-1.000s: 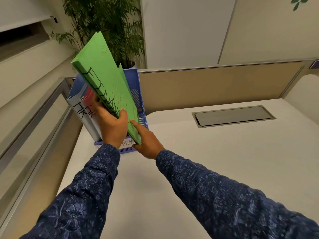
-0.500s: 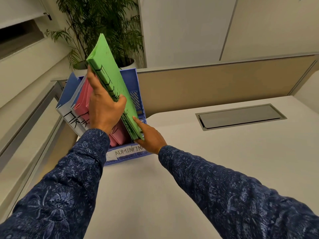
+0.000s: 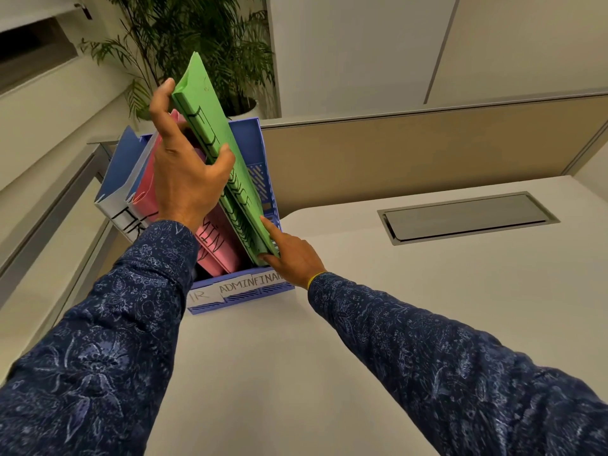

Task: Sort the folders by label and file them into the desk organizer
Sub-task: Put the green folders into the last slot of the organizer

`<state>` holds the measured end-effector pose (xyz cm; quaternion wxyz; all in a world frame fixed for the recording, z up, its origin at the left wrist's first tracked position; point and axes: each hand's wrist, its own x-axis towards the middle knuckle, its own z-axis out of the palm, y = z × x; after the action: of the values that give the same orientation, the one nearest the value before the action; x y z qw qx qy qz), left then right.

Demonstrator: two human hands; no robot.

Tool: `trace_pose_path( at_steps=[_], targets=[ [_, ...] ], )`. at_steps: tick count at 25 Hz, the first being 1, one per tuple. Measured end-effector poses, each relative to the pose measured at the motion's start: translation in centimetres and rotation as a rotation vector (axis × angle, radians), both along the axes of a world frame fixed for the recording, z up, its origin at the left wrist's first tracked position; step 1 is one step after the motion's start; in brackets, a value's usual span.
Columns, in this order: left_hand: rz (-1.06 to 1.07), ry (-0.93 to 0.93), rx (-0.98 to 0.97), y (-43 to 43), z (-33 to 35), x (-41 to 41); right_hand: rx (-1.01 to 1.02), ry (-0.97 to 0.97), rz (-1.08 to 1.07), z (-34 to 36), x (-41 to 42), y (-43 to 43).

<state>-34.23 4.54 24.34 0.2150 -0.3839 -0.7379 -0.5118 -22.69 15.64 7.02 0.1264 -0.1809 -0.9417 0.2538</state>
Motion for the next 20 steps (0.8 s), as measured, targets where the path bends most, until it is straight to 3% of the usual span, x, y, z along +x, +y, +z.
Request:
trace_pose_path(
  at_steps=[20],
  targets=[
    [-0.040, -0.005, 0.068, -0.22, -0.18, -0.30, 0.049, 0.023, -0.144, -0.48, -0.41, -0.72]
  ],
)
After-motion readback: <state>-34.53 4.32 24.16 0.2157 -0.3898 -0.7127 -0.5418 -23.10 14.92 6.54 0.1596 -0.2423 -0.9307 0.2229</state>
